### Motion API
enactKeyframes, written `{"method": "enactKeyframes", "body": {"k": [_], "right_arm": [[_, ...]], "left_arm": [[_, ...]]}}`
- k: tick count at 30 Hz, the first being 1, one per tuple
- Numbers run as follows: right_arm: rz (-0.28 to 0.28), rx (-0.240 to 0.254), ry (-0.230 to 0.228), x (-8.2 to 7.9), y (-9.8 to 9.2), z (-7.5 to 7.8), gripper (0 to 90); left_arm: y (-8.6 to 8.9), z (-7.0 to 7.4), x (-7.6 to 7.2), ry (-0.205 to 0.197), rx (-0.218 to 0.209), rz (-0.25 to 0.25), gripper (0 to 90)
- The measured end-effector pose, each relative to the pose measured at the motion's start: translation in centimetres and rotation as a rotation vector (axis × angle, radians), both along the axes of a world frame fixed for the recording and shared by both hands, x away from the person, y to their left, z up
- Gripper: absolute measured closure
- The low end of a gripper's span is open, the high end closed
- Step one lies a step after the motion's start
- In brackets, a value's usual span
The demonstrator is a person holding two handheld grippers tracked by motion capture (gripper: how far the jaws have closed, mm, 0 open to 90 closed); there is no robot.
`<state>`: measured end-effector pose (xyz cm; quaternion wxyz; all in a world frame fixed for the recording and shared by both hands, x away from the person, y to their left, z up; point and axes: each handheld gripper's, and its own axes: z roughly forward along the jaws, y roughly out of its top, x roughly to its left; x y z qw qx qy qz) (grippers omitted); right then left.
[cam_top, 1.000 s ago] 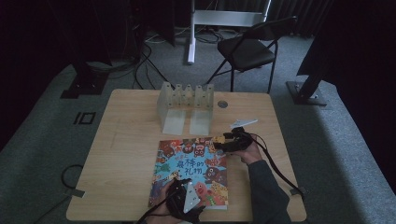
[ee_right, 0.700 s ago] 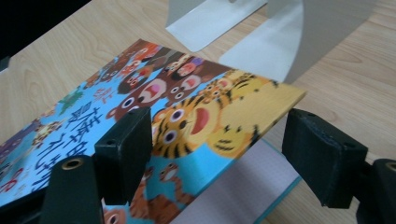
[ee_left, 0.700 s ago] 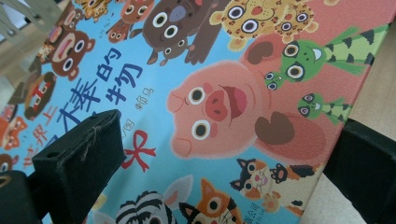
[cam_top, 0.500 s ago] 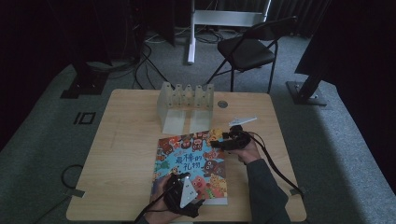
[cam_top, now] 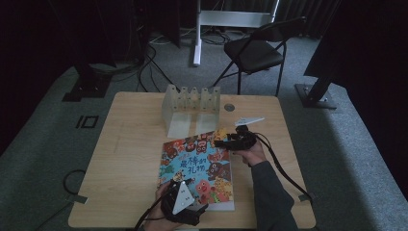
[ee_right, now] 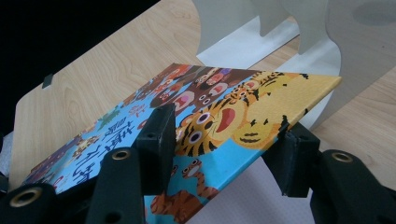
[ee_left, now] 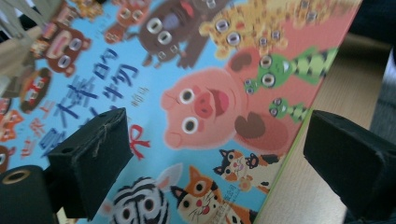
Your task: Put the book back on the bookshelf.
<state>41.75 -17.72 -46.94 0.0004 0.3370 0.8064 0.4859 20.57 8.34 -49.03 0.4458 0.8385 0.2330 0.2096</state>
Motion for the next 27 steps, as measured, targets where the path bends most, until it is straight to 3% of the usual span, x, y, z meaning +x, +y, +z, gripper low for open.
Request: {"method": "enactKeyframes", "body": {"k": [2,3,13,16,18,19,22,27], "right_arm": [[0.003,0.004,0.005,0.0,0.0,0.1,48.4],[0.005,0.010,0.006,0.1,-0.1,0.1,49.3],[0.016,0.043,0.006,0.3,0.1,1.0,55.3],[0.017,0.043,0.008,0.3,0.2,1.1,55.7],[0.025,0.046,0.008,0.3,0.4,1.5,57.0],[0.026,0.043,0.009,0.3,0.4,1.6,57.1],[0.028,0.036,0.006,0.3,0.6,1.9,57.4],[0.027,0.029,0.000,0.3,0.8,2.3,57.7]], "left_arm": [[0.4,0.3,0.0,0.000,-0.016,-0.003,9.6],[0.8,0.7,0.1,-0.023,-0.012,0.020,9.6],[3.4,1.0,1.7,-0.029,0.001,0.124,9.7],[3.7,1.0,1.9,-0.024,0.000,0.132,9.7],[5.0,0.6,3.0,0.026,-0.025,0.158,9.7],[5.0,0.6,3.0,0.026,-0.025,0.158,9.7],[6.6,0.1,4.2,0.089,-0.076,0.196,9.7],[7.5,-0.1,4.7,0.092,-0.085,0.235,9.7]]}}
